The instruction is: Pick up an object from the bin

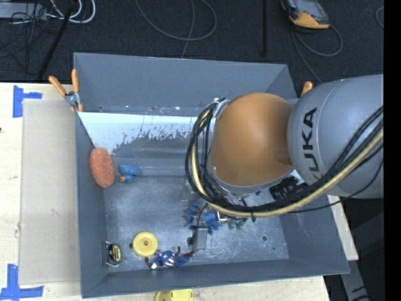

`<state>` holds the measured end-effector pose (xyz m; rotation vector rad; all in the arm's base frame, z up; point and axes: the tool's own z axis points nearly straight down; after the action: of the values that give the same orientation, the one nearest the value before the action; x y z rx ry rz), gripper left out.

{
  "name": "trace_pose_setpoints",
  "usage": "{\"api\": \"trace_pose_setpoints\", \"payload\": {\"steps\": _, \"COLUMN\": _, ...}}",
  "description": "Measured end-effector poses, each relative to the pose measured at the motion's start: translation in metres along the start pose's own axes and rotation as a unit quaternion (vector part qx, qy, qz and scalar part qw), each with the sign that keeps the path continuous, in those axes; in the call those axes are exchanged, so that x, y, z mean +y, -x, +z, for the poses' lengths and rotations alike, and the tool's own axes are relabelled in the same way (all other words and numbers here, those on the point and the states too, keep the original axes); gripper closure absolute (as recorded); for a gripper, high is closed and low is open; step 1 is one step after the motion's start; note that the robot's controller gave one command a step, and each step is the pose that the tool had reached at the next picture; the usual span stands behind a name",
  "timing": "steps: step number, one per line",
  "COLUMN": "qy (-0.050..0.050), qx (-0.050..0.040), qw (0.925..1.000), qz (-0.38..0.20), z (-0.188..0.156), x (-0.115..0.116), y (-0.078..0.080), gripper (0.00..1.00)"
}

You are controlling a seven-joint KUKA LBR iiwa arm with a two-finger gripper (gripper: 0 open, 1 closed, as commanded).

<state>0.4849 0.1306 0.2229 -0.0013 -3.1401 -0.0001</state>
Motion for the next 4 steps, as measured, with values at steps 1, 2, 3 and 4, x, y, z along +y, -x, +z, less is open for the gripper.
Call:
{"api": "trace_pose_setpoints", "payload": {"steps": 1, "qy": 0.0, "qx": -0.0001, "qw": 1.0, "qz": 0.0, "z": 0.0, "x": 0.0, "y": 0.0, "gripper": 0.0}}
{"api": "trace_pose_setpoints", "payload": {"steps": 2, "qy": 0.0, "qx": -0.0012, "qw": 1.0, "qz": -0.008, "z": 0.005, "x": 0.002, "y": 0.005, "gripper": 0.0}}
{"api": "trace_pose_setpoints", "payload": {"steps": 3, "qy": 0.0, "qx": 0.0018, "qw": 0.9923, "qz": -0.124, "z": -0.007, "x": 0.011, "y": 0.014, "gripper": 0.0}}
{"api": "trace_pose_setpoints", "payload": {"steps": 4, "qy": 0.001, "qx": -0.0071, "qw": 0.9943, "qz": -0.107, "z": 0.007, "x": 0.015, "y": 0.065, "gripper": 0.0}}
